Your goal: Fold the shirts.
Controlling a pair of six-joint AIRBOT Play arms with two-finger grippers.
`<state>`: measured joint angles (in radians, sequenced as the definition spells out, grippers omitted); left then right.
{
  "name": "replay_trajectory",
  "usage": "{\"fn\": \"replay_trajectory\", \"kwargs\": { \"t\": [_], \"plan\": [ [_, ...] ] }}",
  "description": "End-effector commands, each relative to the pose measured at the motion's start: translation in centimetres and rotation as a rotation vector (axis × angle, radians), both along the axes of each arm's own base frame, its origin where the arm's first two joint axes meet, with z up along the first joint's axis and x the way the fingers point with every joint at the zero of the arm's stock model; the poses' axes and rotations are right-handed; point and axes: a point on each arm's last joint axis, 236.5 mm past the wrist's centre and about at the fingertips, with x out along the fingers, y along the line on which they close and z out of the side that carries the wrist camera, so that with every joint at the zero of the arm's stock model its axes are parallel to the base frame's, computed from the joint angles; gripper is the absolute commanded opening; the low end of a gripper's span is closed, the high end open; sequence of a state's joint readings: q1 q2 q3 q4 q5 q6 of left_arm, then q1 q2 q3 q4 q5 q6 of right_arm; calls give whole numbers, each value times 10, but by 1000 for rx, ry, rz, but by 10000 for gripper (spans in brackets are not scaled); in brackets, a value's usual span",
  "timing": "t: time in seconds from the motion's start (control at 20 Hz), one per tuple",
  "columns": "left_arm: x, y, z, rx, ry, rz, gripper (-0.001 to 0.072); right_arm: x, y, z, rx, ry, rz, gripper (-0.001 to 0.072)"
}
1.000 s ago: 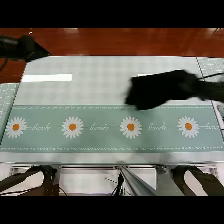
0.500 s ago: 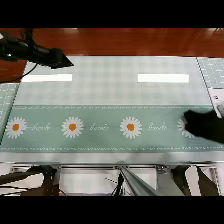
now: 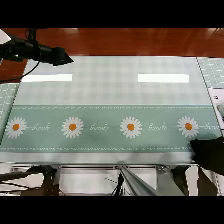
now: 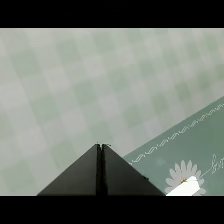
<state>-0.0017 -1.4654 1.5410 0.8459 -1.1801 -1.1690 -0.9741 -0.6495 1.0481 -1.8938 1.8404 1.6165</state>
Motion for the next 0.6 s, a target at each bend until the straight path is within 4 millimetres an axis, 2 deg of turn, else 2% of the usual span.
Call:
{"fn": "replay_trajectory", "kwargs": {
  "t": [0.0, 0.05, 0.15, 0.25, 0.3, 0.35, 0.4, 0.45, 0.5, 0.55],
  "plan": [
    [6, 4, 1, 10, -29, 3, 25, -17, -1, 1, -10, 66, -19, 341],
    [6, 4, 1, 14, -33, -1, 26, -20, -2, 2, -16, 81, -16, 393],
    [6, 4, 1, 13, -33, -1, 26, -24, -9, 5, -48, 99, -20, 416],
    [5, 4, 1, 13, -32, -2, 25, -8, -27, 8, -123, 43, 25, 416],
    [5, 4, 1, 13, -31, -4, 27, 9, -36, 9, -157, -23, 67, 416],
    [3, 3, 0, 14, -26, -10, 59, 37, -44, 12, -192, -122, 139, 416],
    [1, 3, 0, 15, -20, -15, 212, 72, -45, 15, -205, -254, 212, 418],
    [-1, 2, -1, 16, -12, -22, 380, 117, -36, 21, -193, -430, 296, 431],
    [-4, 1, -2, 17, -3, -32, 411, 158, -23, 31, -155, -604, 352, 431],
    [-10, 0, -5, 32, 8, -59, 411, 199, -5, 44, -86, -792, 384, 432]
  ]
}}
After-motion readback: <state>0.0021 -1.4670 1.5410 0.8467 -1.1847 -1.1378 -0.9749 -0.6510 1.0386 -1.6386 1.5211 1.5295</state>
